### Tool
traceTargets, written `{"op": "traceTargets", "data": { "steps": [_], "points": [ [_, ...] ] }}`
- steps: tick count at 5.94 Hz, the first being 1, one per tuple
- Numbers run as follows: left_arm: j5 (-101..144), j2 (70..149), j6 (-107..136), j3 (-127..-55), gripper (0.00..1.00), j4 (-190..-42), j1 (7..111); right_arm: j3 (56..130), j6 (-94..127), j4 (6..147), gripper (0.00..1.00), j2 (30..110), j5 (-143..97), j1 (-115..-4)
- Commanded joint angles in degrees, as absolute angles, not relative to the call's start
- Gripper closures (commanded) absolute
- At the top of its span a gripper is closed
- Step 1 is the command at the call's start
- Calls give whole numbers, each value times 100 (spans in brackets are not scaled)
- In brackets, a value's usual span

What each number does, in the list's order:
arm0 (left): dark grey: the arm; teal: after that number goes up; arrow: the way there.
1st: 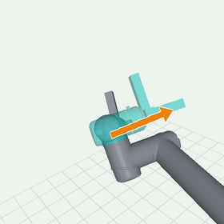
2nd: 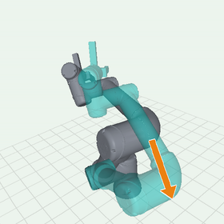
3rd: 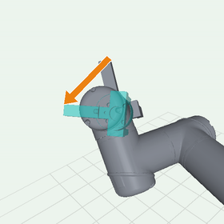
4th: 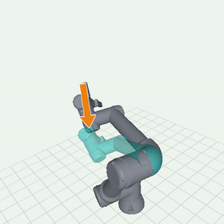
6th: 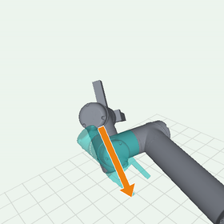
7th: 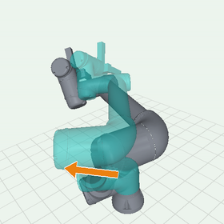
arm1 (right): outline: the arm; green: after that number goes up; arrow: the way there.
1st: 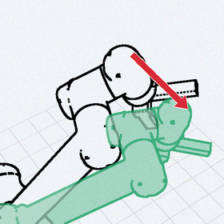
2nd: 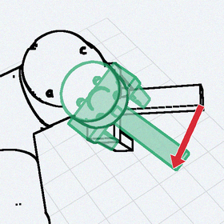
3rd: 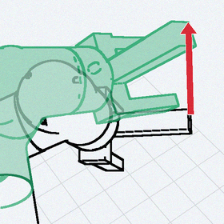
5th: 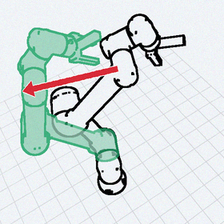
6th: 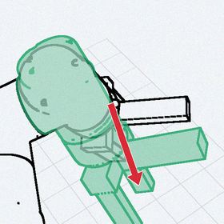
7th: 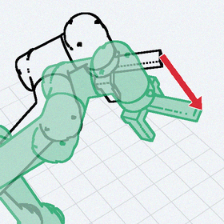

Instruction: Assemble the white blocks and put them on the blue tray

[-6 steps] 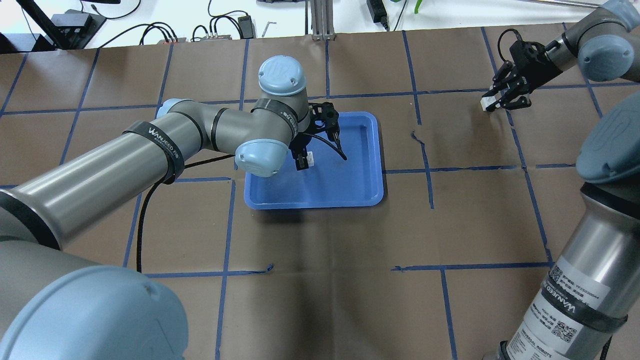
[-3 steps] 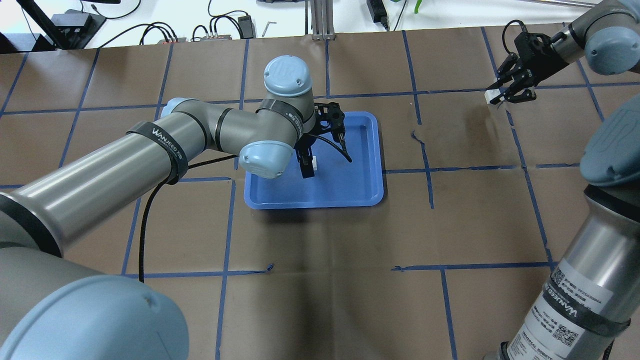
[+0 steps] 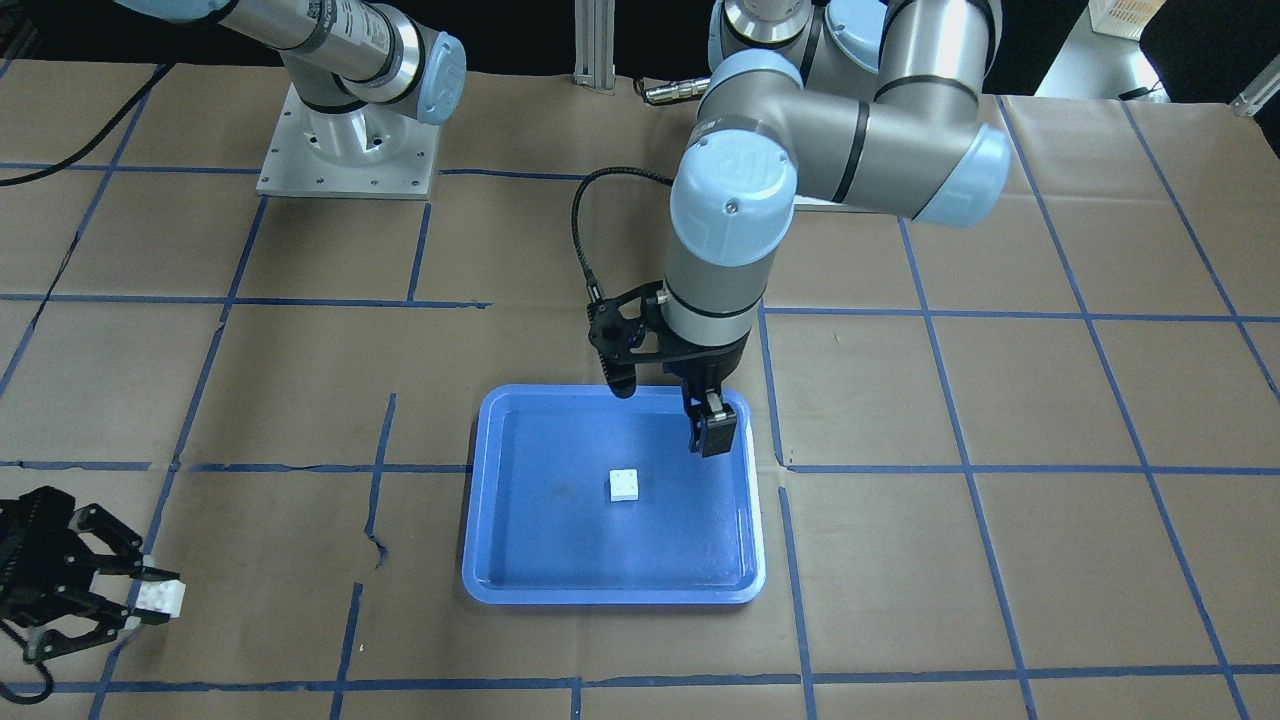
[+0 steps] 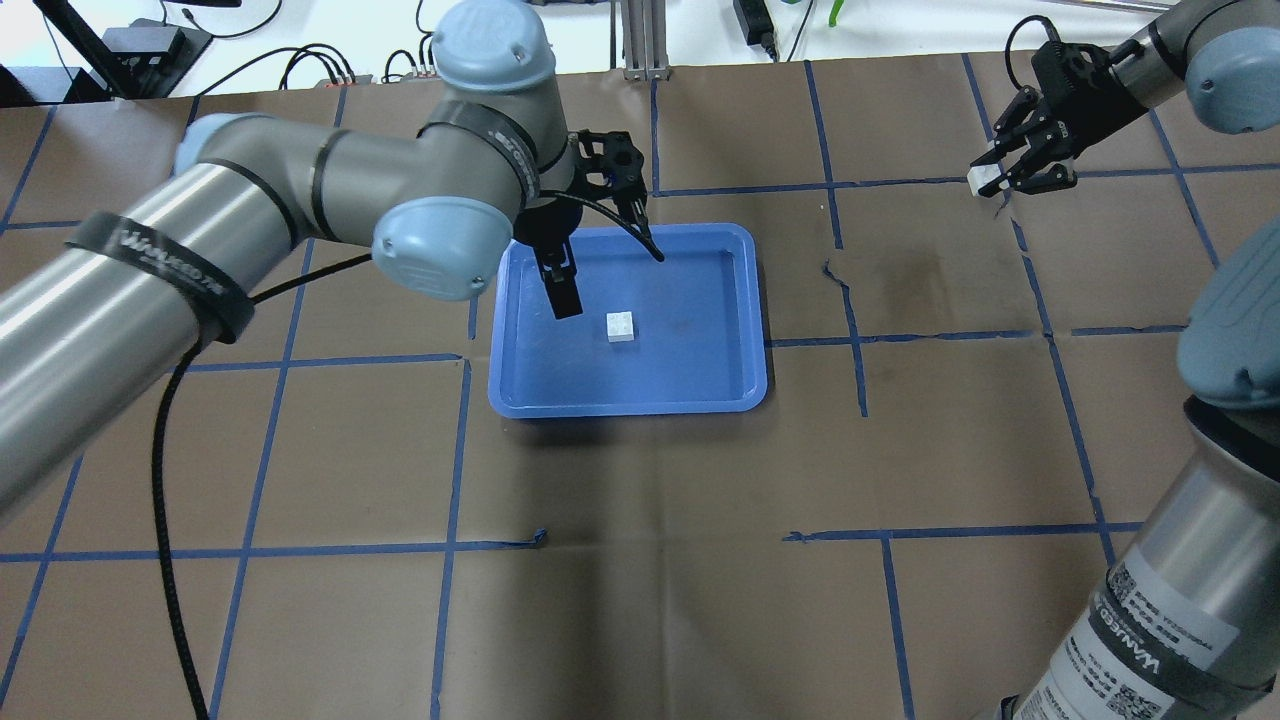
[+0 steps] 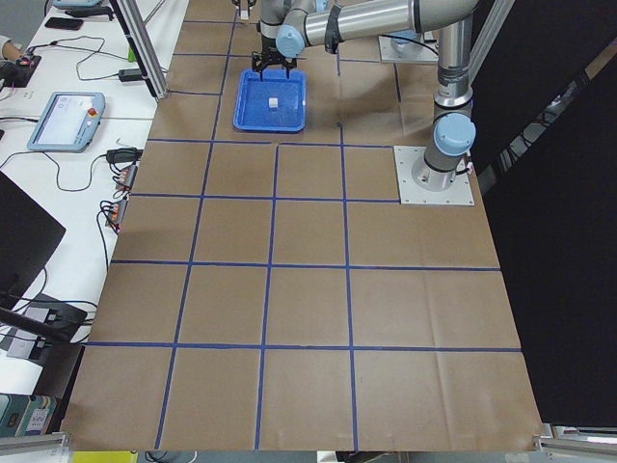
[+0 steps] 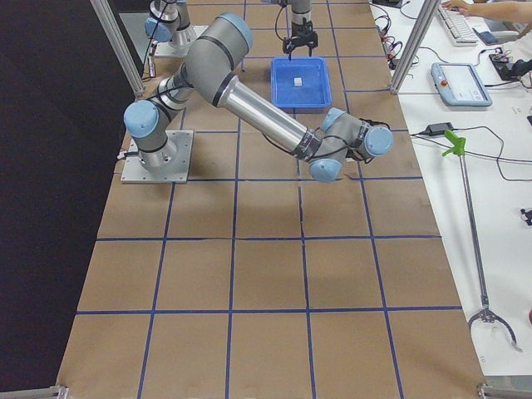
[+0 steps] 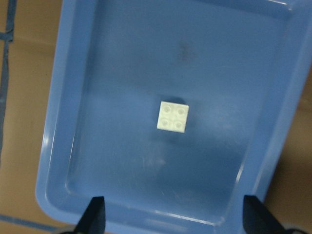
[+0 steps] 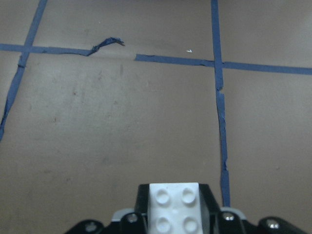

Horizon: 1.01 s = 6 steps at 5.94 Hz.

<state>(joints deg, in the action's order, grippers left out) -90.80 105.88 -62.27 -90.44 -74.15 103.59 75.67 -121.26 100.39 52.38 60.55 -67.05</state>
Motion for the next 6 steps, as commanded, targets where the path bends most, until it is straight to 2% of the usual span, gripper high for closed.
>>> {"op": "traceTargets", "data": {
  "steps": [1, 2, 4, 6],
  "points": [
    [-9053, 9716, -5988, -8772, 1, -8663, 10196, 8373, -11326, 10429, 77, 5816, 5584, -7187],
    [-9053, 9399, -5176, -8771, 1, -8953, 10178, 8585, -10964, 10850, 77, 5836, 5511, -7633],
    [-9017, 9238, -3210, -8719, 1, -8895, 10187, 8710, -9632, 11738, 77, 5818, 5371, -8460],
    [-9114, 8827, -1258, -8912, 1, -8938, 9820, 9269, -8015, 13464, 76, 5783, 5352, -9155]
  ]
}}
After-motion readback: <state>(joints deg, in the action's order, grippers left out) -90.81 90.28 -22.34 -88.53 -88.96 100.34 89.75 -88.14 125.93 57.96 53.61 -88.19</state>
